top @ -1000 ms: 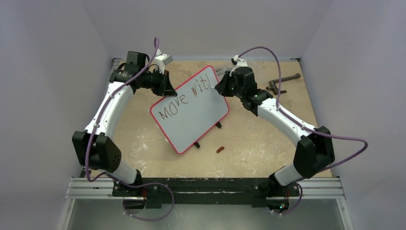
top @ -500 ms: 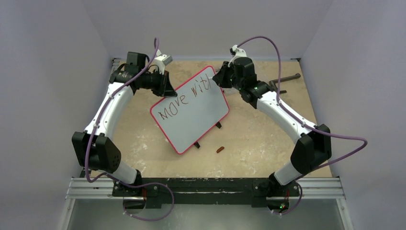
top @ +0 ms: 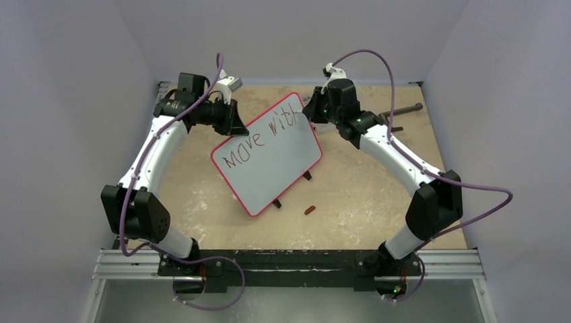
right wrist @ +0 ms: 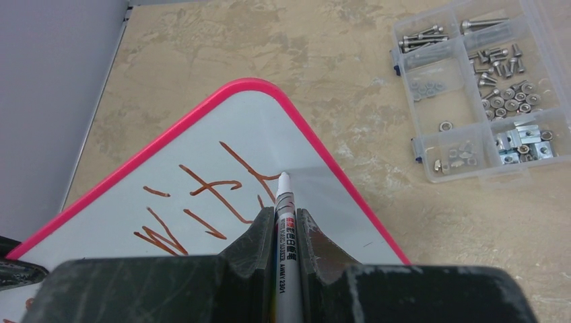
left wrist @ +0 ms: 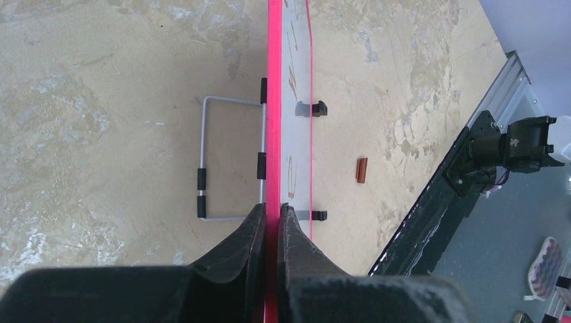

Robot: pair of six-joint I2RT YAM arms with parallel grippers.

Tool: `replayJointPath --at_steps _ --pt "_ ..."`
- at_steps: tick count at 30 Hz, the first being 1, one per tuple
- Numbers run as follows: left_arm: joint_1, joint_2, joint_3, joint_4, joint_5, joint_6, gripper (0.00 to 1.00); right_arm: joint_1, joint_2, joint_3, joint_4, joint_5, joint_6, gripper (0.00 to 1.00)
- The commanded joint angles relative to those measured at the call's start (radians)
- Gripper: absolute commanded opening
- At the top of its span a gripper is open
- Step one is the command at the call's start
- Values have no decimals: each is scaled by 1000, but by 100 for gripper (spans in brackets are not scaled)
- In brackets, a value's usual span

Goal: Write a sentence on the whiteboard

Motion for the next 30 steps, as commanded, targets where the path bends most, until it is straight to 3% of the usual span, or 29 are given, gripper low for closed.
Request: replayJointPath --at_steps 1,17,30 --pt "2 -46 16 63 -9 42 0 -12 -7 5 4 12 -22 0" --pt "1 -40 19 63 -11 43 0 -12 -83 -75 -33 -27 -34 0" --pt "2 -34 18 62 -13 40 0 -13 -174 -2 -114 -40 -38 0"
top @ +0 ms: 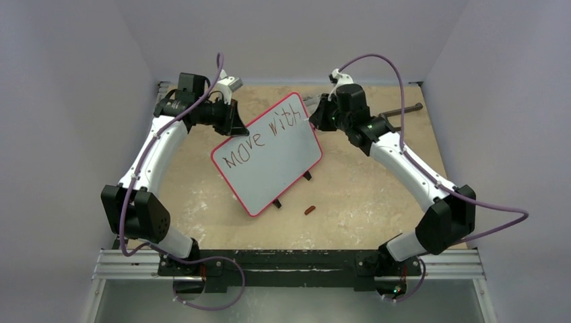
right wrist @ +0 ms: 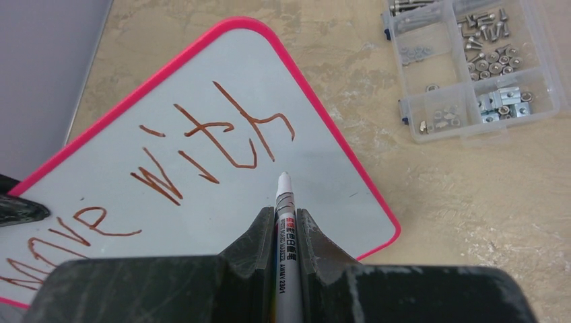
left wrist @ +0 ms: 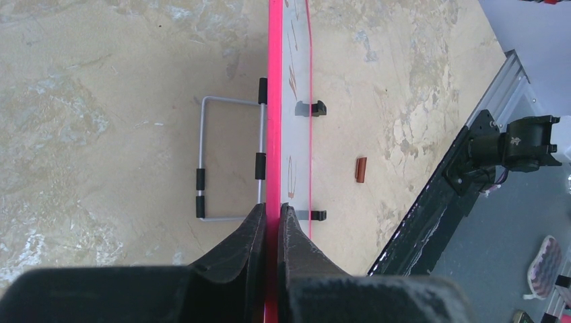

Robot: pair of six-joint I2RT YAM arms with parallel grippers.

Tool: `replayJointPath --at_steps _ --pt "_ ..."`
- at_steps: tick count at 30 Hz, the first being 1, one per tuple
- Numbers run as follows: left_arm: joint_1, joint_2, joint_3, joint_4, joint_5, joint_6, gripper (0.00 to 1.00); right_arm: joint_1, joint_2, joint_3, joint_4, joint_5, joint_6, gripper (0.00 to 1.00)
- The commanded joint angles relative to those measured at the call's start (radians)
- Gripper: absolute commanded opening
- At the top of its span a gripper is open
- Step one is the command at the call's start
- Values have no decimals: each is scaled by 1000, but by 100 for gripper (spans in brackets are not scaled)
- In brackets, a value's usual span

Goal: Write a sentence on the whiteboard

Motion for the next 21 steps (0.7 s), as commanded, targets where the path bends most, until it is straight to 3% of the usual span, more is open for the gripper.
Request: replayJointPath --at_steps 1,21 --pt "2 -35 17 64 -14 40 0 -2 -81 64 -16 -32 -9 0" --pt "-5 -39 -9 100 -30 -11 0 29 -174 -89 20 -242 18 0"
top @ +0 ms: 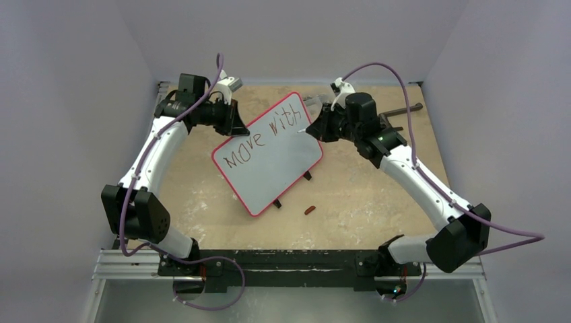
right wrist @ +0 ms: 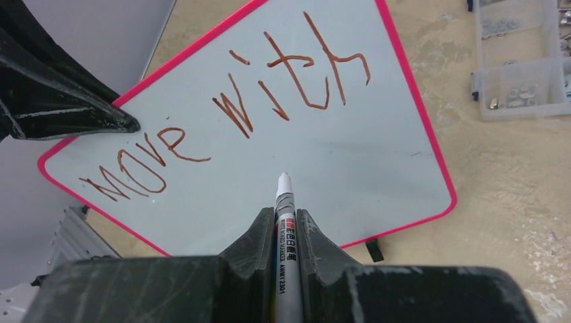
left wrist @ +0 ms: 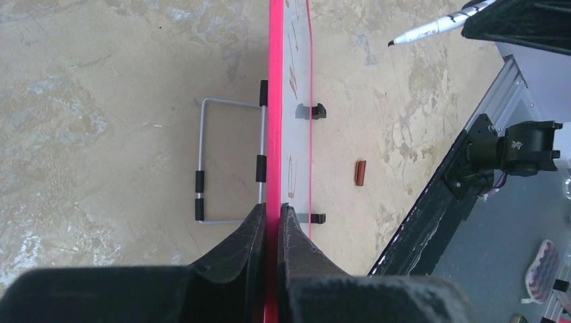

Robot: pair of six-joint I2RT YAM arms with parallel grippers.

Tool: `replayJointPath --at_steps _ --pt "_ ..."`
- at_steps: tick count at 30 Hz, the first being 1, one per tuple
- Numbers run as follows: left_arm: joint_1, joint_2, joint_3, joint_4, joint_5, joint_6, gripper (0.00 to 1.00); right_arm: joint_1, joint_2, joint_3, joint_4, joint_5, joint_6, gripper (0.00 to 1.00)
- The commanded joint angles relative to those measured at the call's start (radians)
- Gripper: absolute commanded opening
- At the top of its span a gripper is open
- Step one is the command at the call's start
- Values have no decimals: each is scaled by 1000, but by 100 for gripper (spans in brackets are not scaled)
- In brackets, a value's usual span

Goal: Write a sentence on the whiteboard

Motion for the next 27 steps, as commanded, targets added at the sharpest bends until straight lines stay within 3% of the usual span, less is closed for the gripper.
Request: replayJointPath --at_steps 1,13,27 --pt "-6 -35 6 78 -31 -4 0 33 -14 3 29 -58 9 0" --pt "-8 -45 -23 87 -74 -31 0 160 -25 -25 57 -39 35 0" --pt "-9 -60 -70 126 -127 -78 0 274 -110 -227 244 -37 64 0"
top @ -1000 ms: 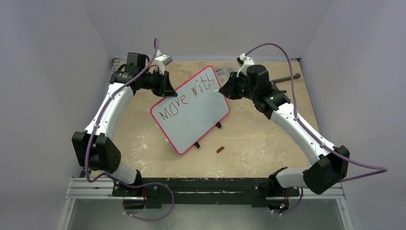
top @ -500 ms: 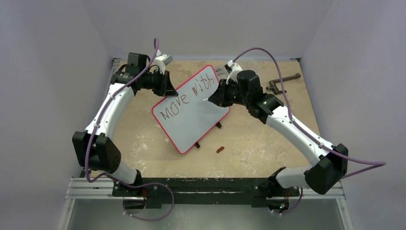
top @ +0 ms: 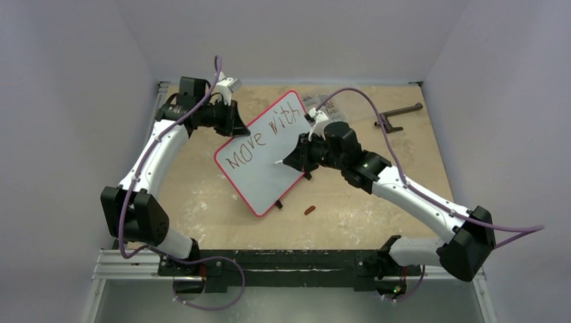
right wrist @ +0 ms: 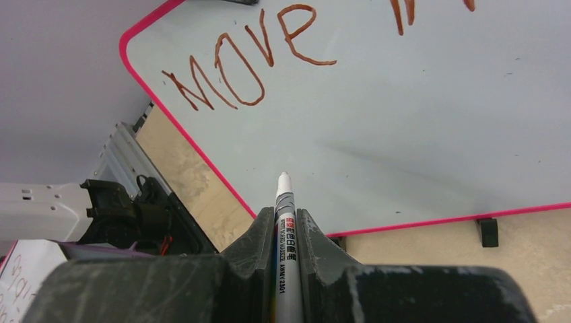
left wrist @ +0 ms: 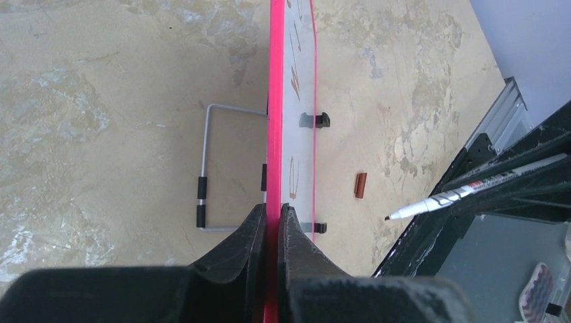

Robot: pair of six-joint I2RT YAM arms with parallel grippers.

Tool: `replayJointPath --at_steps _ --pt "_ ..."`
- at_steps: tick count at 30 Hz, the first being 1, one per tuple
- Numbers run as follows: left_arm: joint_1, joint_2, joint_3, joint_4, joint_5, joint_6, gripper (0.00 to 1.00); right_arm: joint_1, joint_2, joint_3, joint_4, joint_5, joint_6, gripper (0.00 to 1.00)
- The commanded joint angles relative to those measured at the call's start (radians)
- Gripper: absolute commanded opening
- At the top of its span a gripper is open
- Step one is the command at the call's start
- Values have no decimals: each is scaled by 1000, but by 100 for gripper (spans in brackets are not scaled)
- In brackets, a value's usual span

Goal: Write a sentence on the whiteboard

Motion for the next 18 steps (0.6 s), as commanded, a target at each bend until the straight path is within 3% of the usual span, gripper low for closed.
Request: replayJointPath --at_steps 1,18 --pt "-3 -44 -25 61 -90 -3 0 42 -35 -40 124 -3 11 0" --pt "-3 -66 -67 92 -112 -8 0 214 16 -64 256 122 37 0"
